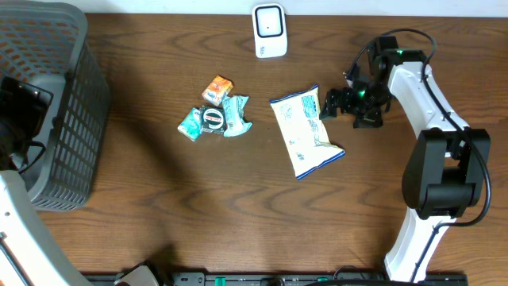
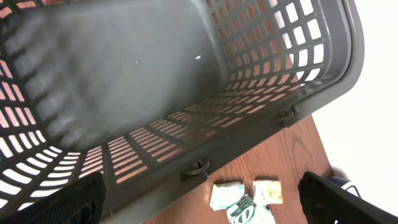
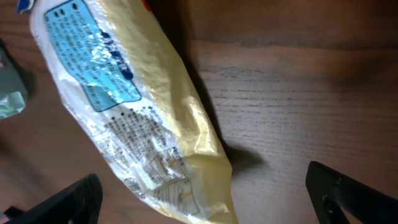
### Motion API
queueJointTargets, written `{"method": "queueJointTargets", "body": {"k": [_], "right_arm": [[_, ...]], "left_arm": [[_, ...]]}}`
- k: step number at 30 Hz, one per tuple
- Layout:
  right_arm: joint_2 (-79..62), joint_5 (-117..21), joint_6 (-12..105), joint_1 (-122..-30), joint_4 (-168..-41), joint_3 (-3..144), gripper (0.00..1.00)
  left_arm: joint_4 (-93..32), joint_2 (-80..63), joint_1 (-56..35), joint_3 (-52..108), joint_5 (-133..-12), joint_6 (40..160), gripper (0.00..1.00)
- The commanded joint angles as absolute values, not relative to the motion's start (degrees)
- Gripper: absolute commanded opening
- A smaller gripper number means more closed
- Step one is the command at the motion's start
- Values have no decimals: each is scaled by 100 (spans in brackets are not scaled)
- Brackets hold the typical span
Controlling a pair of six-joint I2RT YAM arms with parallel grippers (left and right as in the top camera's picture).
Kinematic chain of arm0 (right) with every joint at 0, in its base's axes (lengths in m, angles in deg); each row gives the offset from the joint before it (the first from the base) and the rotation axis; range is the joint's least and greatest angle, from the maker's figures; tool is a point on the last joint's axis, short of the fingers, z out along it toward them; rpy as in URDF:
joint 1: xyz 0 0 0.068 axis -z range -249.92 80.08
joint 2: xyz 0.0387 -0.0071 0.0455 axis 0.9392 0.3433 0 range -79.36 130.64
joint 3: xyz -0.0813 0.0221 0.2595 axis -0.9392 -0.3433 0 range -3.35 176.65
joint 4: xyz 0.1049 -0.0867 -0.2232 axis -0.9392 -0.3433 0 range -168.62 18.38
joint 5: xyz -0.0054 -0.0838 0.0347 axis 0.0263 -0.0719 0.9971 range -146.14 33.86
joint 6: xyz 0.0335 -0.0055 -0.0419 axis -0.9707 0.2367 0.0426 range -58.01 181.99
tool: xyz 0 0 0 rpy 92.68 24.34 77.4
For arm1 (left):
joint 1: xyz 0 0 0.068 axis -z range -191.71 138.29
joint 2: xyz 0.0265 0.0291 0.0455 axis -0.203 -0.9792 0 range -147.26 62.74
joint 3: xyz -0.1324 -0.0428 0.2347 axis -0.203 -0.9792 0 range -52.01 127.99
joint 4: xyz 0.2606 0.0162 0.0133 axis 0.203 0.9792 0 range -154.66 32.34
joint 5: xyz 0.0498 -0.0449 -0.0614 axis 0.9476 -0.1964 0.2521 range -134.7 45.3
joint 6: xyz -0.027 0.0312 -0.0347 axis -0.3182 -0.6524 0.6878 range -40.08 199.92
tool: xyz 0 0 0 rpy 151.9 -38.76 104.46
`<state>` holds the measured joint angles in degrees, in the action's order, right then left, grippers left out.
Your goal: Scan the item barcode
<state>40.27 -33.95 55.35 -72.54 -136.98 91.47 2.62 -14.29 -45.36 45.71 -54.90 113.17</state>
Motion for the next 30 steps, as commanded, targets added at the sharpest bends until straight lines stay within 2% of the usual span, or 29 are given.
{"method": "queueJointTargets", "body": {"k": [1, 9, 30], "right_arm": [[4055, -3281, 5651, -7308, -13552, 8931, 99], [4055, -3130, 5651, -7378, -12909, 8411, 99], [4055, -3132, 5649, -7383, -12901, 8380, 99]], "left_arm": [[273, -1379, -4556, 4649, -5459, 11365, 98], [273, -1379, -4556, 4649, -5459, 11365, 98], [273, -1379, -4556, 4649, -5459, 11365, 97]]}}
